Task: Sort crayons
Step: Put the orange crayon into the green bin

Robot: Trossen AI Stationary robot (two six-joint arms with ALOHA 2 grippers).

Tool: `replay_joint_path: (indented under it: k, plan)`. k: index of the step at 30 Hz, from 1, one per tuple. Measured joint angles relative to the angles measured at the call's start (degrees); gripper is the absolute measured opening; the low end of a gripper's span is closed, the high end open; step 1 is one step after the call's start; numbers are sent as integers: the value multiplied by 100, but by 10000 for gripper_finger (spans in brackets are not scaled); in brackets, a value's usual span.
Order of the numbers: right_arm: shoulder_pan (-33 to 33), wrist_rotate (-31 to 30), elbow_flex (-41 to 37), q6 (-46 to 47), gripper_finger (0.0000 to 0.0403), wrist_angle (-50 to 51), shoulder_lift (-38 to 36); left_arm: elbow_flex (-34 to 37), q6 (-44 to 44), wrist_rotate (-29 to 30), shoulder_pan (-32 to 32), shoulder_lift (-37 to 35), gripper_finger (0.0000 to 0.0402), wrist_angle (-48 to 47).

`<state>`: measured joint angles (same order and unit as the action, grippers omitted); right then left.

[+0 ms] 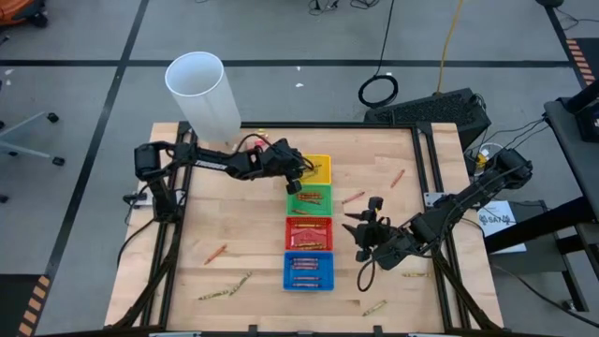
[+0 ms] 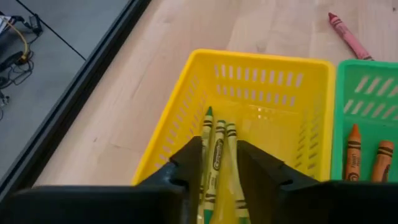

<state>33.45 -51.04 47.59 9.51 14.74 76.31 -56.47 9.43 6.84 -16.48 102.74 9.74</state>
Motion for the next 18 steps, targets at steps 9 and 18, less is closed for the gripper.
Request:
replay_joint_path:
  k: [9, 18]
  plan:
    - [-119, 49, -2, 1053, 125, 1314, 0, 0, -1334, -173, 160, -791, 150, -1383]
    - [-1119, 1404, -2, 42, 125, 1659, -2, 555, -2123, 442, 1425, -2029, 150, -2242]
